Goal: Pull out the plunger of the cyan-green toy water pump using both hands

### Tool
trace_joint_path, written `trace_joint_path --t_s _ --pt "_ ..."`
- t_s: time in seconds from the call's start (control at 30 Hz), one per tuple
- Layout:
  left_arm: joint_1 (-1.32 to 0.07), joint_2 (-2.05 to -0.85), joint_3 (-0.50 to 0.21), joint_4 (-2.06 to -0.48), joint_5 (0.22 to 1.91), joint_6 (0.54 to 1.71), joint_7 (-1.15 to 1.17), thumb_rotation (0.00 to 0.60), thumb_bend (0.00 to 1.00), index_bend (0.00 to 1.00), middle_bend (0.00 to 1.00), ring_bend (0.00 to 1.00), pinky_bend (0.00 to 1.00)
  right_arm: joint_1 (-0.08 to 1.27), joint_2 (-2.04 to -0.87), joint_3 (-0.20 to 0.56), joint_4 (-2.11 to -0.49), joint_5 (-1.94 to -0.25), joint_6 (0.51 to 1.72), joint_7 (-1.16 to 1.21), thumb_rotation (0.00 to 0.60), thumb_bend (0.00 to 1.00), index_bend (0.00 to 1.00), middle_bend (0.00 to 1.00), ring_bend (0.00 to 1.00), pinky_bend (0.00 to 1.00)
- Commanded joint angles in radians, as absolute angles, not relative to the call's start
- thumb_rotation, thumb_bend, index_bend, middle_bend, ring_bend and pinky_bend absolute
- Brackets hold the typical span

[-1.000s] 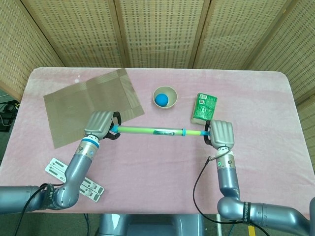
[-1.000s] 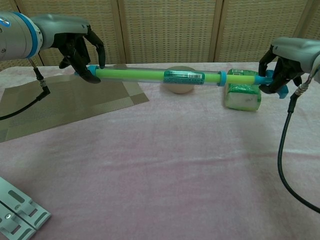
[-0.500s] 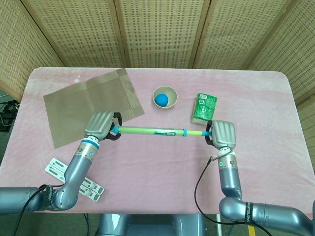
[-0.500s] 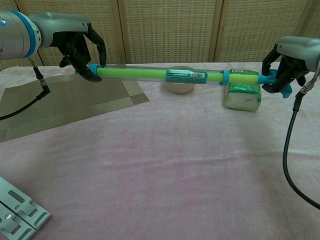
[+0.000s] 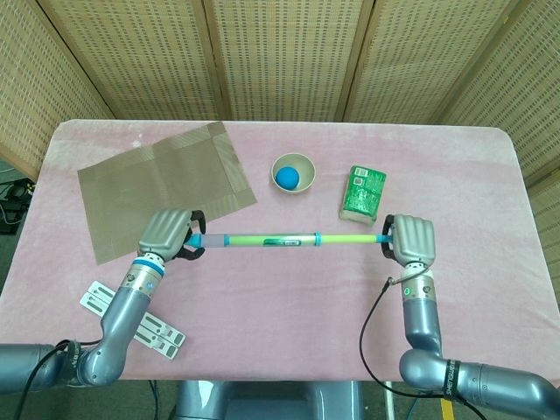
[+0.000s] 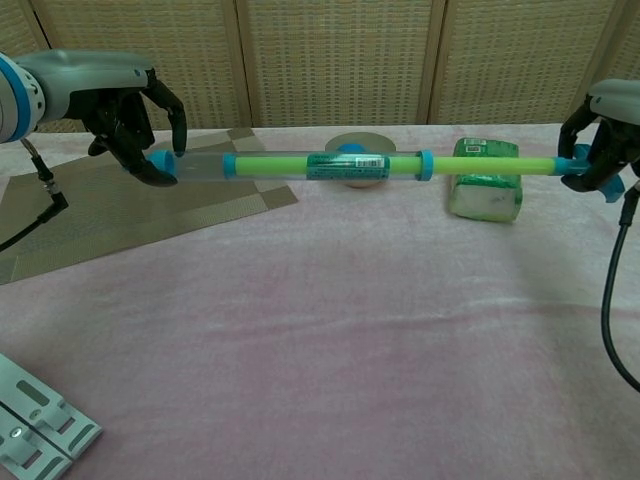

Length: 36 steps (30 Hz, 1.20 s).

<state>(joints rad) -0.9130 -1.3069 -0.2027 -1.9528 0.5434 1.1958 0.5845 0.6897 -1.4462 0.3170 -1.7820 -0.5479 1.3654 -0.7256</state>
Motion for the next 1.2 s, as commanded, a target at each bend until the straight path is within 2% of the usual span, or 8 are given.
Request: trace_joint_path --t_s 0.03,0.77,1.2 --pt "-0.894 -1.303 -0.184 -1.954 0.565 1.202 0.574 0.6 0.37 0.62 1.0 0.85 0.73 0.68 -1.441 0.311 -1.773 -0.546 1.362 -0.714 0.6 0.61 0.85 1.0 1.0 0.73" --pt "-0.766 -1.269 -0.069 -1.959 0.74 1.225 0.527 0.6 0.37 0.62 1.0 0.85 0.73 0.629 -1.38 0.287 -1.699 -0.554 1.324 -0.663 0.6 0.61 0.85 1.0 1.0 0.73" --pt "-0.736 -1.25 -0.068 -1.926 0.768 1.196 0.499 0.6 0.37 0.62 1.0 0.85 0.73 0.62 -1.37 0.291 -1.663 -0.533 1.313 -0.663 0.6 0.61 0.85 1.0 1.0 0.73"
